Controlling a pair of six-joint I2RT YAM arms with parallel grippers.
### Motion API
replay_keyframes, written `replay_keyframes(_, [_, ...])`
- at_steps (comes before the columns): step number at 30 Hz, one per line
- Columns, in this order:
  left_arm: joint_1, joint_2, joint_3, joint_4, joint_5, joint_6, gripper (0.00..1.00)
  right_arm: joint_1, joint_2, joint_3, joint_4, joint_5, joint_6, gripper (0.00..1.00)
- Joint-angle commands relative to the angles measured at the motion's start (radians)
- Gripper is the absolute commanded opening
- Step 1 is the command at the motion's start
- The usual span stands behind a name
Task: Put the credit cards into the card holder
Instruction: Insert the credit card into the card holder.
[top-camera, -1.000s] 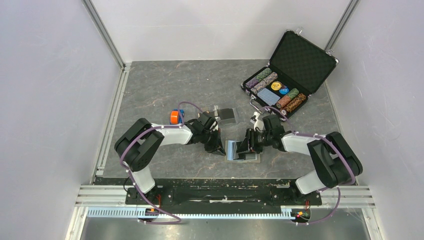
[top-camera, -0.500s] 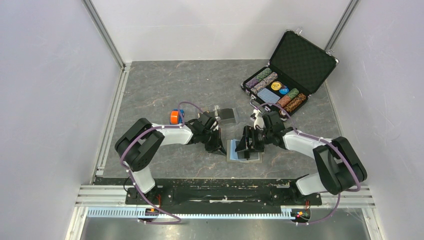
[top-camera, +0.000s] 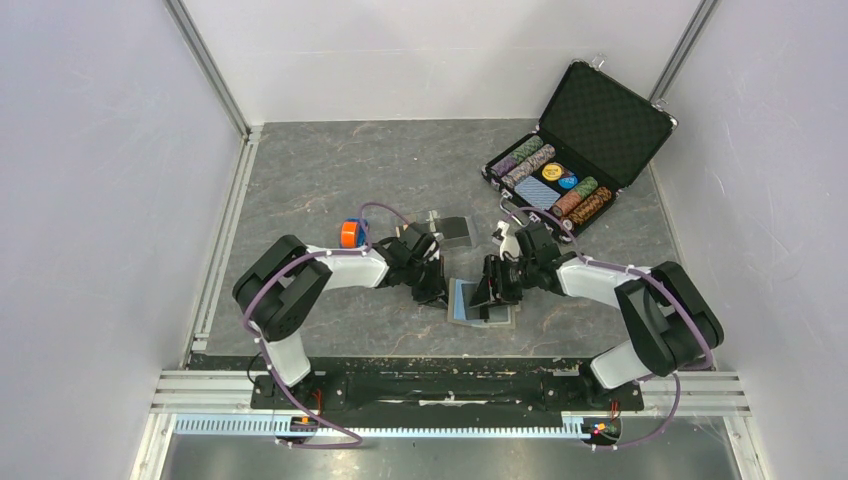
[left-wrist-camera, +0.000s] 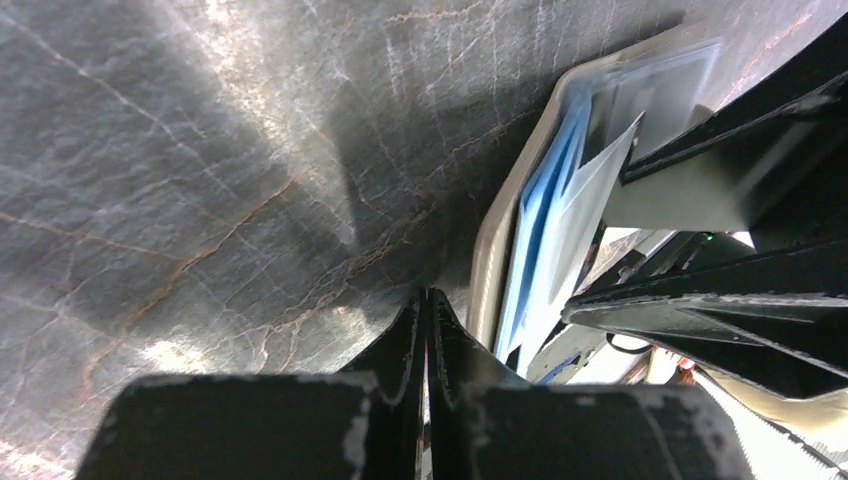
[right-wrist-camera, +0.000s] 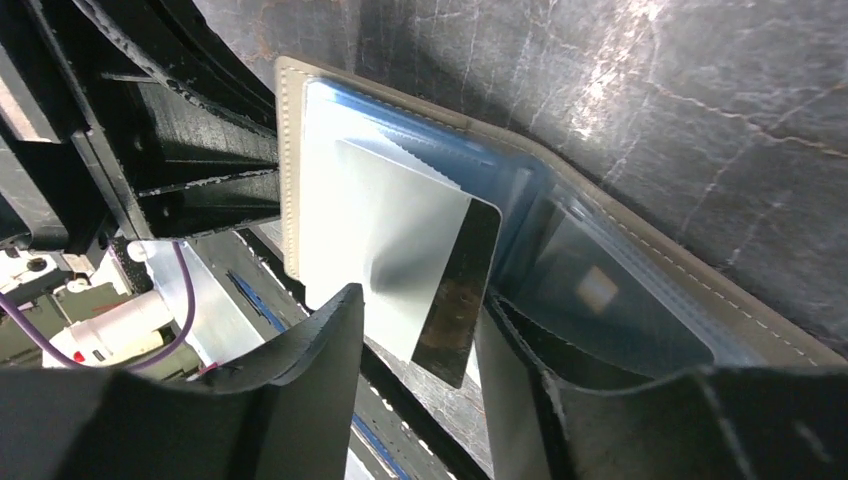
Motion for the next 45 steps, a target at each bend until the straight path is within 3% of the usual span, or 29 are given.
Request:
replay_keyframes(1, [-0.025, 0.05, 0.011, -0.101, 0.029, -0.027, 0.02, 0.023, 0.02, 0.043, 0.032, -0.004, 0.022, 0.43])
replay_keyframes(6, [-0.035, 0.058, 0.046, -0.156, 0.008, 0.0, 0.02, 0.037, 0.036, 0.044, 0.047, -0.014, 0.046, 0.26])
replay_keyframes(12, [-0.035, 0.024, 0.072, -0.252, -0.066, 0.039, 0.02, 0.037, 0.027, 0.031, 0.121, -0.045, 0.102, 0.26])
replay_keyframes(23, [-0.035, -0.048, 0.233, -0.59, -0.295, 0.176, 0.3, 0.038, -0.01, 0.053, 0.007, 0.003, 0.029, 0.59])
replay_keyframes(27, [-0.035, -0.055, 0.26, -0.63, -0.319, 0.197, 0.32, 0.037, -0.029, 0.047, -0.004, 0.006, 0.02, 0.7])
replay_keyframes(31, [-0.035, -0.061, 0.262, -0.594, -0.268, 0.188, 0.31, 0.038, -0.027, 0.044, 0.003, -0.001, 0.021, 0.72])
replay_keyframes(34, [-0.035, -0.064, 0.254, -0.537, -0.205, 0.167, 0.31, 0.038, -0.012, 0.04, 0.025, -0.017, 0.035, 0.69])
replay_keyframes(41, [-0.035, -0.041, 0.253, -0.483, -0.151, 0.149, 0.31, 0.041, 0.008, 0.036, 0.075, -0.058, 0.088, 0.42])
replay_keyframes(45, [-0.035, -0.044, 0.238, -0.436, -0.111, 0.126, 0.31, 0.046, 0.012, 0.027, 0.083, -0.06, 0.092, 0.39])
